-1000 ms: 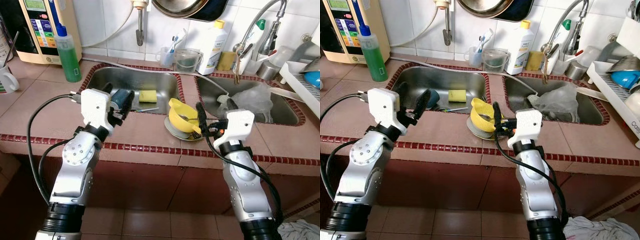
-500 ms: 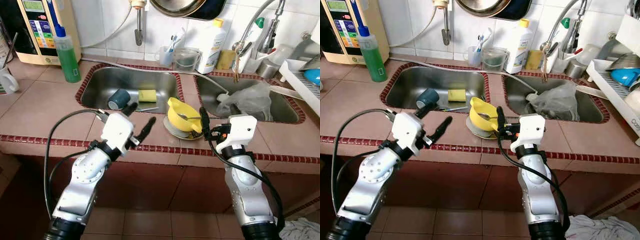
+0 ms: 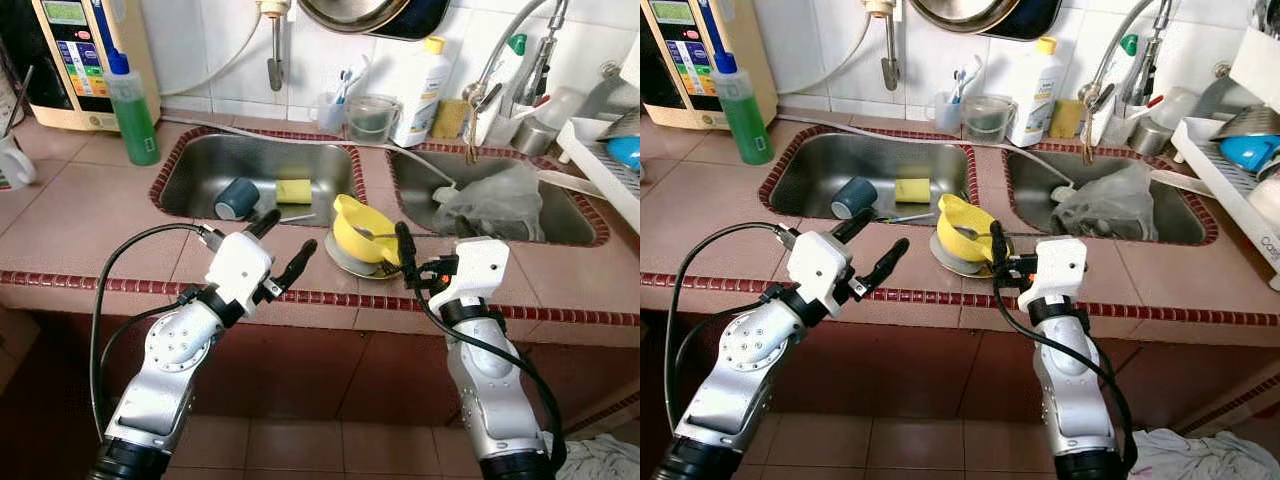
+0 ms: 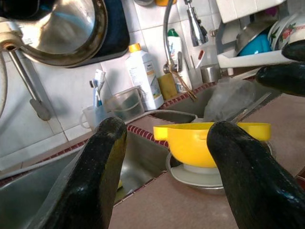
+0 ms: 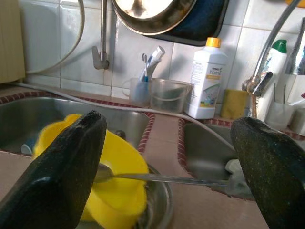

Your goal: Kitchen organization

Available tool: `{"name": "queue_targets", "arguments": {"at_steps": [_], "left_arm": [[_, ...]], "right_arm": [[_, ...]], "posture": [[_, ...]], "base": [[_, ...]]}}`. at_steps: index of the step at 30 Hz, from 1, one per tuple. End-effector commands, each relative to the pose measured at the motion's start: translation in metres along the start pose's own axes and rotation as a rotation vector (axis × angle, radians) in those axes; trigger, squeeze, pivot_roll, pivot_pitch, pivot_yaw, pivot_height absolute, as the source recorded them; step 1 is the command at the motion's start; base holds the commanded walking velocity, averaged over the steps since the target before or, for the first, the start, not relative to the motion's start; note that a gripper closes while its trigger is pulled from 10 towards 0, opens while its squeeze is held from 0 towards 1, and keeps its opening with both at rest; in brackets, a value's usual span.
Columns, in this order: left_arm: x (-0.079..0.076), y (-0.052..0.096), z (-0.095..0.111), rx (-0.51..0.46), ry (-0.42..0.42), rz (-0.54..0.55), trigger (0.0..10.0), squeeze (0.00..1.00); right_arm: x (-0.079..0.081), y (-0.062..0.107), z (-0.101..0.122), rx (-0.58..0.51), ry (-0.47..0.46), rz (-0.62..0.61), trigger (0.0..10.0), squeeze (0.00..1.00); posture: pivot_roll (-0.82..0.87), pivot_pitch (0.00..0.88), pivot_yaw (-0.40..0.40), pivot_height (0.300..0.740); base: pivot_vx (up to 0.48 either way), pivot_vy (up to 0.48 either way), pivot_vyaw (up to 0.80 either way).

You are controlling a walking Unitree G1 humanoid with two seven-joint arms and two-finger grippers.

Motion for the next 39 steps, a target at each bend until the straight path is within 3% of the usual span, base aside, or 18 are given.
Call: {"name": "queue_targets", "arguments": {"at_steps": [1, 6, 16, 25, 31, 39], "left_arm": [[-0.004, -0.002, 0.005, -0.023, 0.006, -0.011, 10.0, 0.0], [-0.003, -0.004, 0.004, -0.014, -0.017, -0.006, 10.0, 0.0], [-0.001, -0.007, 0.005, -0.008, -0.07, 0.011, 10.0, 0.0], [-0.025, -0.009, 0.004, -0.008, -0.127, -0.109, 10.0, 0.0], [-0.033, -0.011, 0.007, -0.019, -0.12, -0.132, 10.0, 0.0], [-0.033, -0.014, 0.01, -0.027, -0.131, -0.129, 10.0, 0.0]], "right_arm": [[-0.007, 0.002, 0.0, -0.002, 0.009, -0.015, 10.0, 0.0], [-0.007, 0.002, 0.0, -0.003, 0.009, -0.014, 10.0, 0.0], [-0.008, 0.005, -0.007, 0.022, -0.028, -0.005, 10.0, 0.0], [-0.013, 0.012, -0.02, 0.088, -0.047, 0.049, 10.0, 0.0], [-0.028, 0.019, -0.027, 0.122, -0.055, 0.05, 10.0, 0.0], [-0.046, 0.026, -0.036, 0.162, -0.108, 0.008, 10.0, 0.0]], "posture": [[0.08, 0.0, -0.056, 0.74], [0.08, 0.0, -0.056, 0.74], [0.08, 0.0, -0.05, 0.74], [0.07, 0.0, -0.048, 0.74], [0.07, 0.0, -0.041, 0.74], [0.06, 0.0, -0.035, 0.74]], "base": [[0.0, -0.48, 0.0], [0.0, -0.48, 0.0], [0.0, 0.0, 0.0], [0.0, 0.0, 0.0], [0.0, 0.0, 0.0], [0.0, 0.0, 0.0]]}}
Point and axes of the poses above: a point about 5 cm out from each wrist's last joint towards the gripper, its own y axis pointing back from the gripper into the wrist, its own z axis along the axis of the wrist's last joint, x = y × z, the point moved 4 cm from there along -y, pointing out of the wrist towards the gripper, and after that the axes turned 4 degrees about -y, right-handed, at the moved point
